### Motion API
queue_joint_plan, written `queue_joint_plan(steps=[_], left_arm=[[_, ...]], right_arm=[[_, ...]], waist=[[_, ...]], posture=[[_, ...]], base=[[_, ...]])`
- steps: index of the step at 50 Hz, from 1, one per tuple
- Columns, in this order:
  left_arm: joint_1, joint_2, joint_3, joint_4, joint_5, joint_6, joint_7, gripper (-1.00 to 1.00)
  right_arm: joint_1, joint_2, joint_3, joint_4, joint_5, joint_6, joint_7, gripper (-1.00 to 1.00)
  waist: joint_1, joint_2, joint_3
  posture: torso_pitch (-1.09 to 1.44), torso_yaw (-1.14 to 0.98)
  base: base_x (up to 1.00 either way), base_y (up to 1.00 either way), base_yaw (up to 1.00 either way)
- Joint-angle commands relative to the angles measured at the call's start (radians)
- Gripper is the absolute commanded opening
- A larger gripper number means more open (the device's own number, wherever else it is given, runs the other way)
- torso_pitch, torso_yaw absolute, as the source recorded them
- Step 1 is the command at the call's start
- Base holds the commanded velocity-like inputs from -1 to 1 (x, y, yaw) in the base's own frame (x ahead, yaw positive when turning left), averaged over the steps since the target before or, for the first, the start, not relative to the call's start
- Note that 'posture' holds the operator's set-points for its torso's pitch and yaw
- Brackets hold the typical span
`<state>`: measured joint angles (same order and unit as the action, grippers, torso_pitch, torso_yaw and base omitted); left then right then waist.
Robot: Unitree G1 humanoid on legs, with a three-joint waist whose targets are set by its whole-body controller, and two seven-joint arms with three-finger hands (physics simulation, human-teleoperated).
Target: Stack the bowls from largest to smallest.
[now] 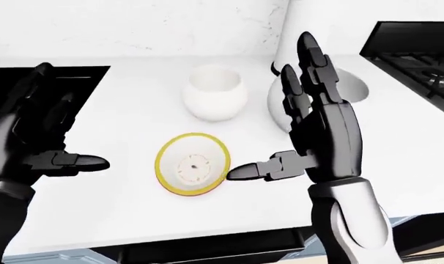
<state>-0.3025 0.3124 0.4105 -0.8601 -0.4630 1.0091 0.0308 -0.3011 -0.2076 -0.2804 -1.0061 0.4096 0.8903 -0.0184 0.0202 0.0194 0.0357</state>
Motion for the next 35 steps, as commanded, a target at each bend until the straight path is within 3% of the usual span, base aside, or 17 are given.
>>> queue_joint_plan(steps=[1, 7, 9, 11, 12, 15, 23, 27, 30, 35], left_arm=[[-0.029, 0.013, 0.009, -0.025, -0.011, -0.01, 0.005, 1.0], [-0.051, 0.029, 0.042, -0.054, -0.06, 0.038, 0.025, 1.0], [-0.053, 0.036, 0.047, -0.054, -0.073, 0.039, 0.032, 1.0], [-0.058, 0.045, 0.053, -0.054, -0.091, 0.044, 0.042, 1.0], [-0.06, 0.049, 0.059, -0.061, -0.104, 0.052, 0.048, 1.0], [-0.053, 0.061, 0.069, -0.067, -0.131, 0.052, 0.061, 1.0], [-0.062, 0.116, 0.145, -0.081, -0.259, 0.082, 0.116, 1.0], [-0.047, 0.151, 0.174, -0.076, -0.324, 0.067, 0.142, 1.0], [-0.057, 0.197, 0.225, -0.074, -0.426, 0.086, 0.193, 1.0], [-0.037, 0.266, 0.25, -0.058, -0.537, 0.047, 0.256, 1.0]], right_arm=[[-0.027, -0.016, -0.025, -0.016, 0.023, -0.007, -0.014, 1.0], [-0.062, -0.048, -0.055, -0.034, 0.092, 0.04, -0.061, 1.0], [-0.077, -0.066, -0.064, -0.039, 0.122, 0.055, -0.083, 1.0], [-0.087, -0.092, -0.071, -0.041, 0.161, 0.061, -0.114, 1.0], [-0.092, -0.108, -0.072, -0.041, 0.185, 0.063, -0.135, 1.0], [-0.099, -0.152, -0.064, -0.041, 0.235, 0.059, -0.182, 1.0], [-0.247, -0.237, -0.056, -0.041, 0.374, 0.184, -0.314, 1.0], [-0.365, -0.255, -0.016, -0.024, 0.394, 0.304, -0.36, 1.0], [-0.466, -0.246, 0.037, 0.001, 0.37, 0.389, -0.376, 1.0], [-0.689, -0.218, 0.185, 0.107, 0.232, 0.514, -0.334, 1.0]], waist=[[-0.003, 0.008, -0.015], [-0.002, -0.007, -0.005], [0.002, -0.024, -0.003], [0.009, -0.058, -0.008], [0.011, -0.033, -0.001], [0.005, -0.026, -0.012], [-0.014, -0.008, -0.006], [-0.019, -0.005, 0.0], [-0.022, -0.004, 0.002], [-0.027, 0.004, 0.011]], posture=[[0.0, 0.0], [0.0, 0.0], [0.0, 0.0], [0.0, 0.0], [0.0, 0.0], [0.0, 0.0], [0.0, 0.0], [0.0, 0.0], [0.0, 0.0], [0.0, 0.0]], base=[[0.0, 0.0, 0.0], [0.0, 0.0, 0.0], [0.0, 0.0, 0.0], [0.0, 0.0, 0.0], [0.0, 0.0, 0.0], [0.0, 0.0, 0.0], [0.0, 0.0, 0.0], [0.0, 0.0, 0.0], [0.0, 0.0, 0.0], [0.0, 0.0, 0.0]])
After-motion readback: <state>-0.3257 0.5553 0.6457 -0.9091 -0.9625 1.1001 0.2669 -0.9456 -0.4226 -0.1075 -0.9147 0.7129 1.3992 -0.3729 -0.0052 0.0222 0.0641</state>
